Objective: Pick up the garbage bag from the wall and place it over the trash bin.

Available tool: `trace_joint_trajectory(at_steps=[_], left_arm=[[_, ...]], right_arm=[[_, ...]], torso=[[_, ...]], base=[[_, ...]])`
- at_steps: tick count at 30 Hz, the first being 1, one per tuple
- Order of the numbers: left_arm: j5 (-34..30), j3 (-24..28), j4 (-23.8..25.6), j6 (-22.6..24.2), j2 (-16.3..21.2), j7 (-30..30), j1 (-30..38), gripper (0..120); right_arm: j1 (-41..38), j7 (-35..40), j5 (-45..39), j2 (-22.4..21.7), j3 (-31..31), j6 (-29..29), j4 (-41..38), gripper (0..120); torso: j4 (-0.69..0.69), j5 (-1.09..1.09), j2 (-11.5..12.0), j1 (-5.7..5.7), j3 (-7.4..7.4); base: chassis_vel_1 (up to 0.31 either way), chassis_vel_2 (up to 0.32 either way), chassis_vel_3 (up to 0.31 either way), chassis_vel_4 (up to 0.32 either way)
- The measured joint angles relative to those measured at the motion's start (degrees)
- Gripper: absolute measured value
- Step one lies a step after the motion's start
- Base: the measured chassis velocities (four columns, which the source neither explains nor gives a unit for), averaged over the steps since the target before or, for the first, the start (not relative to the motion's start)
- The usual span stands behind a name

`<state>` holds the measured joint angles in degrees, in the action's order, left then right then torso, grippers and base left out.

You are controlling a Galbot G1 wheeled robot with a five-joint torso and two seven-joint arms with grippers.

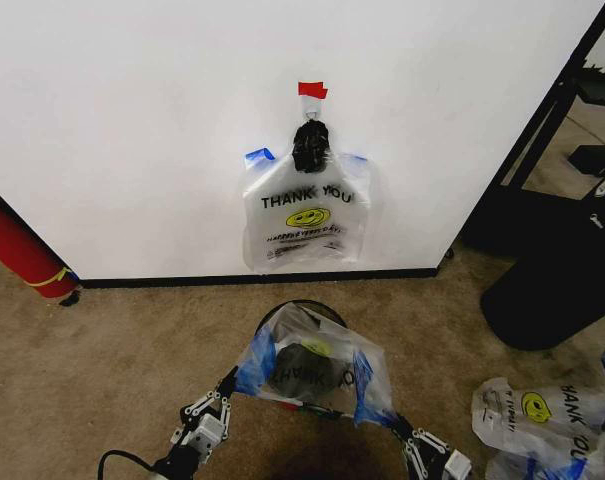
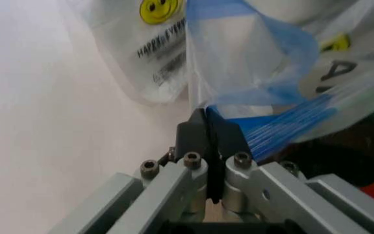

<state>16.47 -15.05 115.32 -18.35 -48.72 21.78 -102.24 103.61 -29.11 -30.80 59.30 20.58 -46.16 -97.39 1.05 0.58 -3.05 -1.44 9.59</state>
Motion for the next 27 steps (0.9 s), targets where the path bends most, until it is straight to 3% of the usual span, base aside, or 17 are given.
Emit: trace_joint_trajectory(at_steps=[15,20,27], left_arm=[[-1.4,1.7,-9.1,3.3,-1.5,-1.1,7.3,0],[-1.4,1.2,-8.5,3.0,-0.7,-1.2,6.3,0],[-1.1,0.3,-5.1,2.4,1.7,-1.1,3.8,0]], right_arm=[[-19.0,3.6,0.0,8.2,-2.8,3.1,13.9,0],[-18.8,1.3,-0.4,8.5,-3.9,2.7,15.3,0],[-12.4,-2.7,-0.6,5.7,-2.7,1.3,9.5,0]], torso=[[-0.01,0.0,0.0,0.0,0.01],[-0.02,0.0,0.0,0.0,0.01],[-0.01,0.0,0.0,0.0,0.0]], base=[[0.0,0.0,0.0,0.0],[0.0,0.0,0.0,0.0],[0.0,0.0,0.0,0.0]])
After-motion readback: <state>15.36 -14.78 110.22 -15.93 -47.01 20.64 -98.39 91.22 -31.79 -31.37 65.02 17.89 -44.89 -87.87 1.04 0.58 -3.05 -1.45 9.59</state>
